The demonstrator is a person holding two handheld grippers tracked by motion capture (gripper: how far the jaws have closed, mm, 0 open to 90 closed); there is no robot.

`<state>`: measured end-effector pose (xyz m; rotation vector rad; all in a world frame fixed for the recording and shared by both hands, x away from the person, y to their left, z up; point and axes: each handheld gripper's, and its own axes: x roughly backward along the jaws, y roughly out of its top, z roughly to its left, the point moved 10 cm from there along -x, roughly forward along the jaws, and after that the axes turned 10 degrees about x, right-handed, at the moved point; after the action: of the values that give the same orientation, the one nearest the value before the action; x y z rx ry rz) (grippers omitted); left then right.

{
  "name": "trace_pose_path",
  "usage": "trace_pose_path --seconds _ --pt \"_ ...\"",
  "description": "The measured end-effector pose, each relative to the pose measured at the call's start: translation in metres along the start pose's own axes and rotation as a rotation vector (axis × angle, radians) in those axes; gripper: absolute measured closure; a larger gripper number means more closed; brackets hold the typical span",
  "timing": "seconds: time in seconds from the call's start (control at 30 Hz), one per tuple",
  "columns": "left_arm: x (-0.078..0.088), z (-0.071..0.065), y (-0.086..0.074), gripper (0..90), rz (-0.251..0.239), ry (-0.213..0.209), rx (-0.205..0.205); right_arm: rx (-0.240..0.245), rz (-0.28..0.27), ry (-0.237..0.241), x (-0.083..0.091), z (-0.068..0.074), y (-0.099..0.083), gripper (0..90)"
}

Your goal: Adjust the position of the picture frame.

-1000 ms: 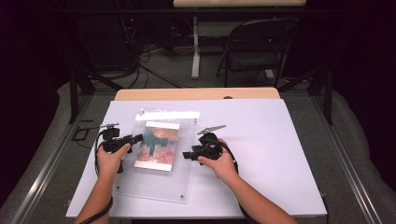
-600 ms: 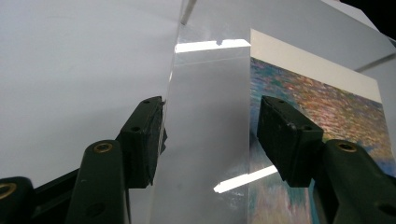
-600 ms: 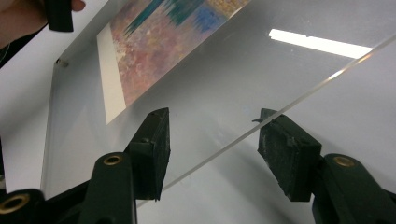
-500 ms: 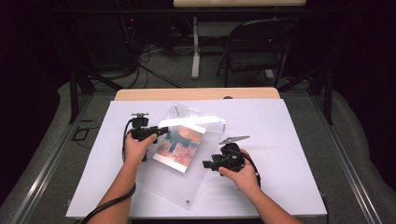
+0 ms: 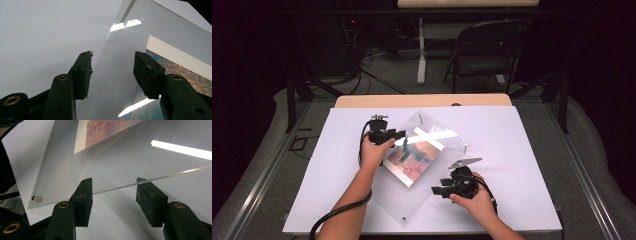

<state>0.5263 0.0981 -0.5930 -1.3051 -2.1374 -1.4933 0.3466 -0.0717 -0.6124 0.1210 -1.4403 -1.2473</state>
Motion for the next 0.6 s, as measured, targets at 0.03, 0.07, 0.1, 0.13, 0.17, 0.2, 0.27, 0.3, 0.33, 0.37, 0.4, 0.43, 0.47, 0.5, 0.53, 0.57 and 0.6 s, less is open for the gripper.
trace_pose_path --seconds 0.03,0.07,0.1,0.13,0.17,0.2,0.27,0.3,0.33,0.37,0.4,0.43,0.47,0.5,0.53,0.57,0.6 --pt "0.003 0.000 0.000 50.3 -0.008 -0.002 0.004 0.002 -0.003 0.000 0.001 -0.001 0.000 48.2" --pt "0.006 0.000 0.000 50.3 -0.017 -0.003 0.007 0.015 -0.006 -0.009 0.002 -0.002 0.000 49.3" --pt "0.013 0.000 0.000 50.3 -0.028 -0.003 0.008 0.027 -0.007 -0.018 0.004 -0.004 -0.001 49.3" --pt "0.017 0.000 -0.001 50.5 -0.032 -0.002 0.006 0.039 -0.009 -0.024 0.008 -0.006 -0.001 49.5" --pt "0.027 0.001 -0.004 51.1 -0.036 -0.006 -0.001 0.053 -0.015 -0.030 0.011 -0.008 -0.001 50.1" --pt "0.032 0.002 -0.007 52.2 -0.031 -0.004 -0.010 0.089 -0.020 -0.061 0.019 -0.013 -0.002 50.8" --pt "0.045 0.002 -0.014 53.8 -0.025 -0.006 -0.016 0.140 -0.022 -0.116 0.027 -0.022 -0.003 50.9" --pt "0.054 0.001 -0.020 54.7 -0.022 -0.014 -0.027 0.163 -0.023 -0.154 0.032 -0.030 -0.004 50.9" --pt "0.060 -0.001 -0.024 56.2 -0.025 -0.021 -0.031 0.176 -0.034 -0.194 0.038 -0.040 -0.004 51.5" --pt "0.068 -0.004 -0.031 57.0 -0.020 -0.040 -0.036 0.170 -0.036 -0.211 0.041 -0.046 -0.004 51.7" --pt "0.073 -0.006 -0.036 58.4 -0.017 -0.040 -0.044 0.164 -0.043 -0.233 0.046 -0.056 -0.003 51.7" --pt "0.078 -0.009 -0.043 59.8 -0.007 -0.050 -0.055 0.159 -0.053 -0.247 0.048 -0.063 -0.001 51.7" --pt "0.082 -0.013 -0.050 61.1 -0.005 -0.053 -0.070 0.149 -0.058 -0.266 0.051 -0.072 0.000 51.6" --pt "0.088 -0.018 -0.059 62.4 0.004 -0.061 -0.087 0.151 -0.062 -0.292 0.053 -0.082 0.001 51.6" --pt "0.091 -0.022 -0.066 65.9 0.009 -0.068 -0.102 0.152 -0.058 -0.323 0.054 -0.092 0.003 51.7" --pt "0.094 -0.025 -0.072 67.3 0.014 -0.069 -0.113 0.150 -0.056 -0.342 0.054 -0.100 0.004 52.1" --pt "0.098 -0.029 -0.078 70.3 0.018 -0.076 -0.121 0.148 -0.056 -0.353 0.054 -0.106 0.004 52.6"
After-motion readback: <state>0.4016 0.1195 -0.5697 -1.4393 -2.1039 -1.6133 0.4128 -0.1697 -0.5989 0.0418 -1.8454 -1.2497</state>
